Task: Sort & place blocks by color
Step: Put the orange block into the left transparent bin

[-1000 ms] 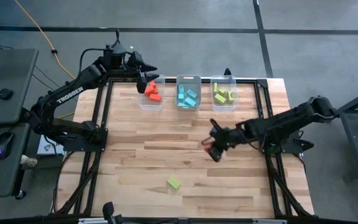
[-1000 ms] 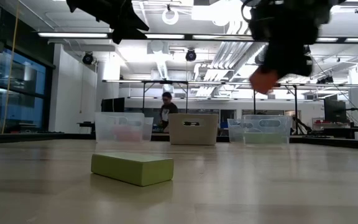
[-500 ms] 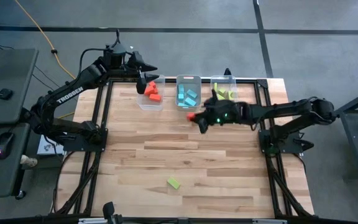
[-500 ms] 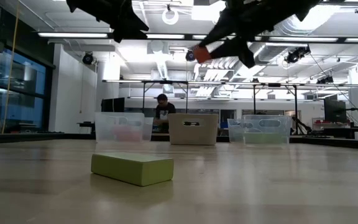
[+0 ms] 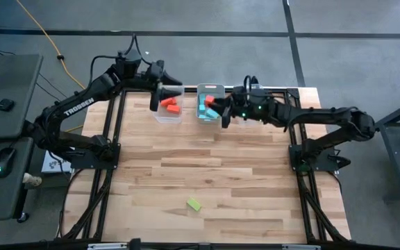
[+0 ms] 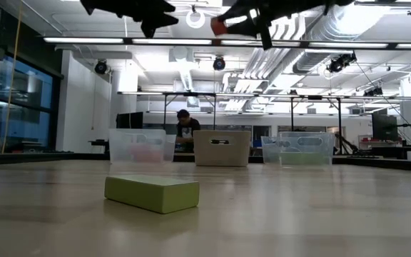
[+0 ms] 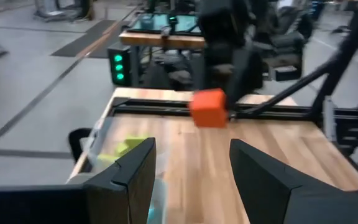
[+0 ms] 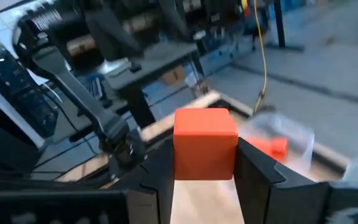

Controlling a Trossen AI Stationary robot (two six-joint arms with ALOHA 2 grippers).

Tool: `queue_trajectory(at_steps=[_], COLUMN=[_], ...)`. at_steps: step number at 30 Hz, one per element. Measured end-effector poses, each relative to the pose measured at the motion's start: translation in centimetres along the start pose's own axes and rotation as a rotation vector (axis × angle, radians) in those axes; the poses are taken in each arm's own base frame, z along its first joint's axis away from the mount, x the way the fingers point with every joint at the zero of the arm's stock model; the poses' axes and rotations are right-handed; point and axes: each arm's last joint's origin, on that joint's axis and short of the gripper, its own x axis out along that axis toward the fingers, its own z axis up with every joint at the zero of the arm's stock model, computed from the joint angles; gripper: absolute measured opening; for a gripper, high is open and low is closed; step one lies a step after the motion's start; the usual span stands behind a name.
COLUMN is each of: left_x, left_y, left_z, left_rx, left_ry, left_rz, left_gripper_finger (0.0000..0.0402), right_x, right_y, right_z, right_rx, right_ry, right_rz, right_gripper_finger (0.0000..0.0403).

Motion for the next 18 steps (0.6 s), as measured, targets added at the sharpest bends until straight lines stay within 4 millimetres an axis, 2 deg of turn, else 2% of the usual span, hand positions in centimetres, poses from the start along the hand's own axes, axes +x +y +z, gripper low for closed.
queue_trajectory(at_steps=[4,9,18], left_x=[0.6,1.6,4.4], left_y=[-0.9,-1.9,-3.1], left_z=[0.3,0.4,0.5], left_rx=[-0.003,-0.138,-0.177], left_ry=[-0.014,-0.009,-0.036], left_rz=[-0.044,-0.097,-0.178], left_gripper_finger=[0.0182,0.0182,0.0182], right_x=[-0.1,-0.3,-0.4], right_y=[0.2,0.9,1.4], right_z=[2.1,3.9,4.2], right_rx=[-0.076,-0.163,-0.188], right_ry=[-0.033,-0.051,-0.017], right_rz=[0.036,0.090,0.201], right_gripper_finger=[0.0109,0.0109,0.0109])
